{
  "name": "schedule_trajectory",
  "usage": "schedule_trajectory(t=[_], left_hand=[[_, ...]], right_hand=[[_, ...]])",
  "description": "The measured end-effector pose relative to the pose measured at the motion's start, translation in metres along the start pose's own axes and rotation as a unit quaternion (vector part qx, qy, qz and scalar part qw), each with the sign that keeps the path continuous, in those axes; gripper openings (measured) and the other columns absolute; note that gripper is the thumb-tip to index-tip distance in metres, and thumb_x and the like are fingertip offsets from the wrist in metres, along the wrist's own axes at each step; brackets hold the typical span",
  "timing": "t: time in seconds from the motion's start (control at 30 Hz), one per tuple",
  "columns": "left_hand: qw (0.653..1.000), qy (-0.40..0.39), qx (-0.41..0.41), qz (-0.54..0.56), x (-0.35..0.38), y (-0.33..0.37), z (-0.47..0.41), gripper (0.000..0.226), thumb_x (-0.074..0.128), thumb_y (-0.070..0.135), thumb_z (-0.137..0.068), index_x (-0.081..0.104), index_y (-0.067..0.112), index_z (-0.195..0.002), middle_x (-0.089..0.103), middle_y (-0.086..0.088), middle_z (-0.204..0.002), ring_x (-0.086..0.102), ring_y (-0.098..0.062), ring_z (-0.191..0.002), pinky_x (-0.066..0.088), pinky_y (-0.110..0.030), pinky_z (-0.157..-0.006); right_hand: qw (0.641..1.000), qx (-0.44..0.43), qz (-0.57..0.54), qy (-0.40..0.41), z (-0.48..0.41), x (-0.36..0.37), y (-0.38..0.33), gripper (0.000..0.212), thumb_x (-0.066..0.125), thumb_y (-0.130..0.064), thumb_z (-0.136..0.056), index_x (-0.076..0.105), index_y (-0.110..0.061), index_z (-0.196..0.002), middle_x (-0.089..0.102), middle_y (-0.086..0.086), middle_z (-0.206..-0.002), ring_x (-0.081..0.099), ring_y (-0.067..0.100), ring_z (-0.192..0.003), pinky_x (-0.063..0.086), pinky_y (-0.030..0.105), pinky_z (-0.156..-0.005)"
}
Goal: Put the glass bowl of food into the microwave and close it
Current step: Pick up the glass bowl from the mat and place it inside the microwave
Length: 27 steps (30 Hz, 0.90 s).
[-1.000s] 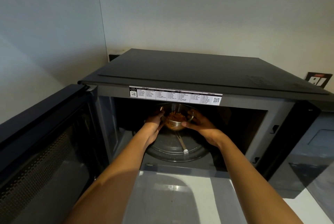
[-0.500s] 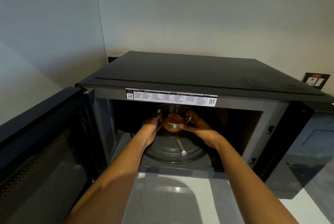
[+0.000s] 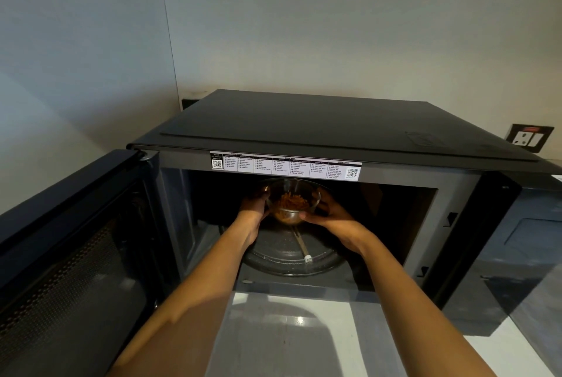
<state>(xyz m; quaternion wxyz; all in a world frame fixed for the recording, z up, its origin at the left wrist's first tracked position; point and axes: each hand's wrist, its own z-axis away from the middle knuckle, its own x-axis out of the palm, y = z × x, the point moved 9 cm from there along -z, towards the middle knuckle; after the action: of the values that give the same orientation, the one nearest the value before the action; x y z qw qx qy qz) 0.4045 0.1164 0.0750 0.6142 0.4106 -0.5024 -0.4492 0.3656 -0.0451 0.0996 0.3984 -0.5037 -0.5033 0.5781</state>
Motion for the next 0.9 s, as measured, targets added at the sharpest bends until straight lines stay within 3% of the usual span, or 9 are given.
schedule_trajectory(t=[0.07,0.13,0.27,0.33,0.43,0.5,0.6,0.73,0.9], left_hand=[[1.0,0.002,0.002,0.003,-0.0001,0.0003,-0.0006,0.036,0.045,0.011,-0.097,0.05,0.004,-0.133,0.053,-0.019,-0.137,0.053,-0.027,-0.117,0.046,-0.032,-0.089],[1.0,0.001,0.003,0.004,-0.0002,0.0001,-0.0008,0.036,0.046,0.012,-0.097,0.051,0.005,-0.132,0.053,-0.018,-0.137,0.053,-0.029,-0.12,0.044,-0.033,-0.092],[1.0,-0.002,0.008,0.003,0.0002,0.0011,0.0002,0.035,0.047,0.013,-0.097,0.051,0.006,-0.131,0.054,-0.018,-0.136,0.053,-0.027,-0.118,0.046,-0.032,-0.088],[1.0,0.0,0.008,0.0,0.0001,0.0014,0.0006,0.035,0.047,0.014,-0.097,0.051,0.006,-0.131,0.054,-0.018,-0.135,0.053,-0.025,-0.112,0.045,-0.031,-0.089],[1.0,0.006,0.001,-0.013,-0.001,-0.0007,-0.0008,0.036,0.047,0.017,-0.097,0.051,0.006,-0.131,0.056,-0.016,-0.133,0.053,-0.029,-0.121,0.044,-0.033,-0.094],[1.0,0.012,-0.004,-0.023,-0.0018,-0.0023,-0.0018,0.035,0.047,0.018,-0.098,0.052,0.005,-0.13,0.06,-0.014,-0.124,0.056,-0.027,-0.115,0.043,-0.037,-0.099],[0.999,0.024,-0.001,-0.029,-0.0041,-0.0028,-0.0038,0.032,0.047,0.017,-0.097,0.057,0.004,-0.124,0.063,0.001,-0.091,0.057,-0.015,-0.087,0.043,-0.037,-0.096],[0.999,0.03,0.002,-0.025,-0.0049,-0.0015,-0.0024,0.023,0.048,0.015,-0.096,0.062,0.007,-0.113,0.061,0.005,-0.081,0.057,-0.014,-0.082,0.044,-0.036,-0.092],[0.999,0.02,0.01,-0.032,-0.0035,0.0004,-0.0014,0.028,0.048,0.018,-0.096,0.059,0.007,-0.12,0.063,-0.002,-0.1,0.055,-0.021,-0.102,0.044,-0.037,-0.097]], right_hand=[[1.0,-0.001,-0.005,0.001,0.001,0.0003,-0.0013,0.072,0.067,0.001,-0.08,0.033,-0.015,-0.141,0.05,0.009,-0.138,0.048,0.011,-0.116,0.041,0.019,-0.093],[1.0,-0.002,-0.006,0.0,0.0017,0.0004,-0.0018,0.071,0.066,0.001,-0.08,0.033,-0.015,-0.141,0.049,0.008,-0.138,0.048,0.01,-0.114,0.041,0.019,-0.093],[1.0,-0.008,-0.003,-0.003,0.0024,0.0007,-0.0035,0.071,0.066,0.002,-0.081,0.032,-0.015,-0.141,0.049,0.009,-0.138,0.047,0.01,-0.115,0.047,0.009,-0.077],[1.0,-0.008,-0.004,-0.001,0.0026,0.0006,-0.0032,0.072,0.066,0.002,-0.08,0.032,-0.015,-0.141,0.048,0.009,-0.139,0.047,0.01,-0.115,0.046,0.01,-0.081],[1.0,-0.007,-0.008,0.003,0.0032,0.0003,-0.0023,0.073,0.066,0.002,-0.08,0.031,-0.016,-0.142,0.048,0.009,-0.139,0.047,0.011,-0.117,0.043,0.013,-0.088],[1.0,-0.009,-0.007,0.005,0.0035,0.0002,-0.0021,0.073,0.066,0.001,-0.08,0.031,-0.016,-0.141,0.048,0.009,-0.139,0.047,0.012,-0.116,0.045,0.011,-0.083],[1.0,-0.009,-0.009,0.01,0.0036,-0.0001,-0.0014,0.073,0.067,0.001,-0.079,0.031,-0.018,-0.14,0.049,0.008,-0.137,0.047,0.01,-0.112,0.048,0.004,-0.071],[1.0,-0.003,-0.005,0.005,0.0017,0.0005,0.0004,0.074,0.069,-0.003,-0.079,0.032,-0.02,-0.14,0.05,0.007,-0.138,0.048,0.012,-0.115,0.044,0.013,-0.085],[1.0,0.005,-0.007,0.01,-0.0006,-0.0011,0.005,0.076,0.071,-0.006,-0.078,0.032,-0.02,-0.141,0.049,0.007,-0.138,0.048,0.012,-0.117,0.039,0.021,-0.095]])
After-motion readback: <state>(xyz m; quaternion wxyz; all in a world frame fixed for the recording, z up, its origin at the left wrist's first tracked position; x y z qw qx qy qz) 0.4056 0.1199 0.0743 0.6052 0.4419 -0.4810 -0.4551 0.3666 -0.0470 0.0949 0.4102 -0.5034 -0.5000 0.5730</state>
